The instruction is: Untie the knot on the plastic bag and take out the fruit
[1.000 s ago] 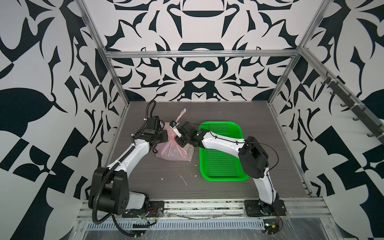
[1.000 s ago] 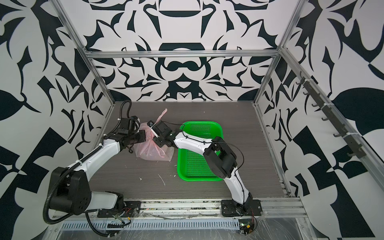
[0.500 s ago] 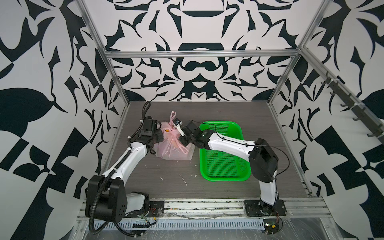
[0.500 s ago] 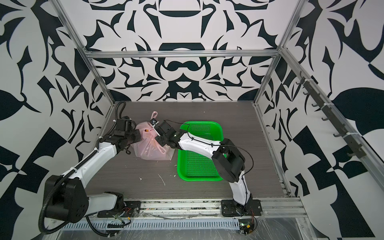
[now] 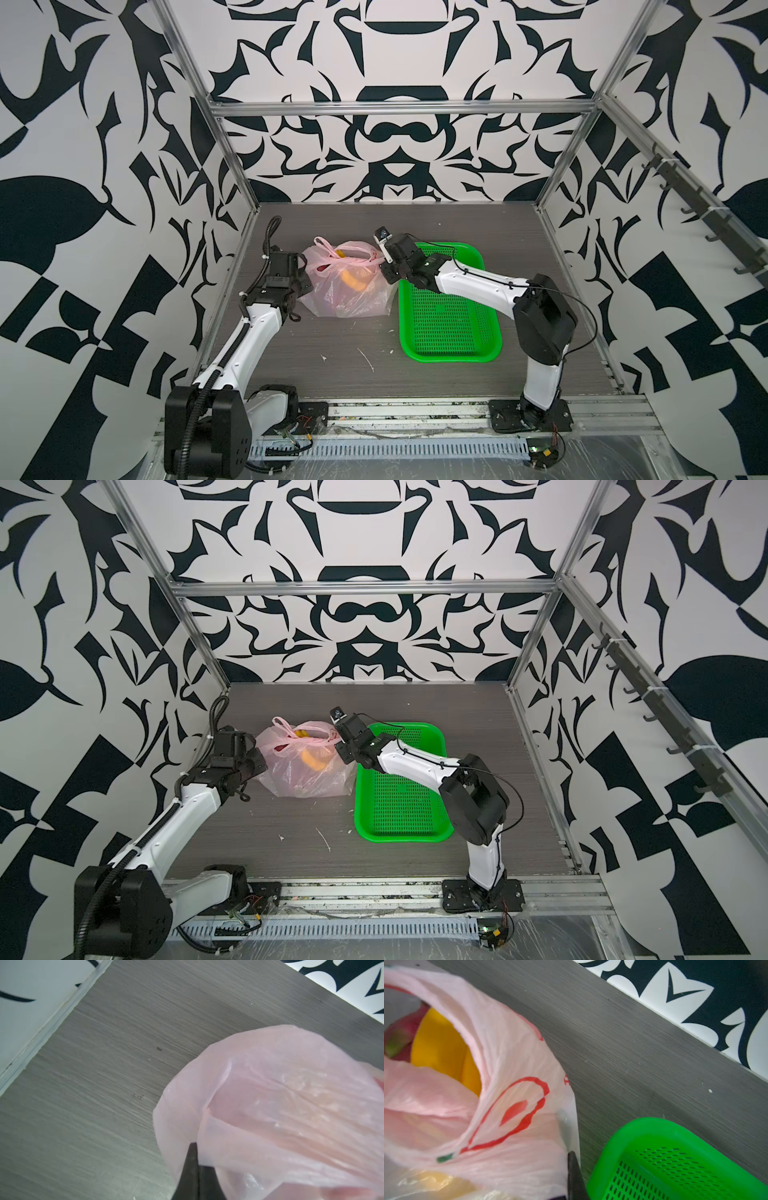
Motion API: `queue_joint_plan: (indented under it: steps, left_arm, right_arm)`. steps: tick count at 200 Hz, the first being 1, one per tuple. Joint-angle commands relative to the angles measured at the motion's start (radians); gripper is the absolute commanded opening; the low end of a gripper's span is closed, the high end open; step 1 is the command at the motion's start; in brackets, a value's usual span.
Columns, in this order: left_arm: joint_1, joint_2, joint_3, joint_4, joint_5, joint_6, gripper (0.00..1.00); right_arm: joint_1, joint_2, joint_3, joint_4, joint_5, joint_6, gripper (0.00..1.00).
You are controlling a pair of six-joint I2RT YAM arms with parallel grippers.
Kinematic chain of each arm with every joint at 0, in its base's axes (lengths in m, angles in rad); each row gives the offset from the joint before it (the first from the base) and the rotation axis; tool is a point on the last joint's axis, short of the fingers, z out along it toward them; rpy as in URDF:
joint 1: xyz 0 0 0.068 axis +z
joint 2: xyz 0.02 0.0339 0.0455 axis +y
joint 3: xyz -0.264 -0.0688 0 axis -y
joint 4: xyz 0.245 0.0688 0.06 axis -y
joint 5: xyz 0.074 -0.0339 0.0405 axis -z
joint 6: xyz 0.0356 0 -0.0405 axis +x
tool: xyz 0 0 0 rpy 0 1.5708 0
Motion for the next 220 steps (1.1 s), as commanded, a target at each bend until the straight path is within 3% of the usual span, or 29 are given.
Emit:
queue_joint_plan:
  steps: [1, 51, 95, 122, 220]
  left_arm:
    - [0.016, -0.037, -0.025, -0.018, -0.019, -0.046, 0.00]
    - [0.018, -0.089, -0.063, -0.012, 0.054, -0.089, 0.00]
    - [0.018, -0.115, -0.081, 0.004, 0.127, -0.108, 0.00]
    - [0.018, -0.126, -0.078, 0.006, 0.149, -0.107, 0.00]
    - [0.018, -0.133, -0.082, 0.000, 0.159, -0.082, 0.00]
  right_arm:
    - [-0.008, -0.058, 0.007, 0.013, 0.009, 0.032, 0.03]
    - [0.055, -0.104, 0.024, -0.038, -0.002, -0.016, 0.32]
    - [0.188, -0.150, 0.037, -0.069, 0.160, -0.141, 0.43]
    - [0.236, -0.147, 0.039, -0.042, 0.194, -0.207, 0.52]
    - [0.242, 0.076, 0.163, 0.139, 0.264, -0.351, 0.54]
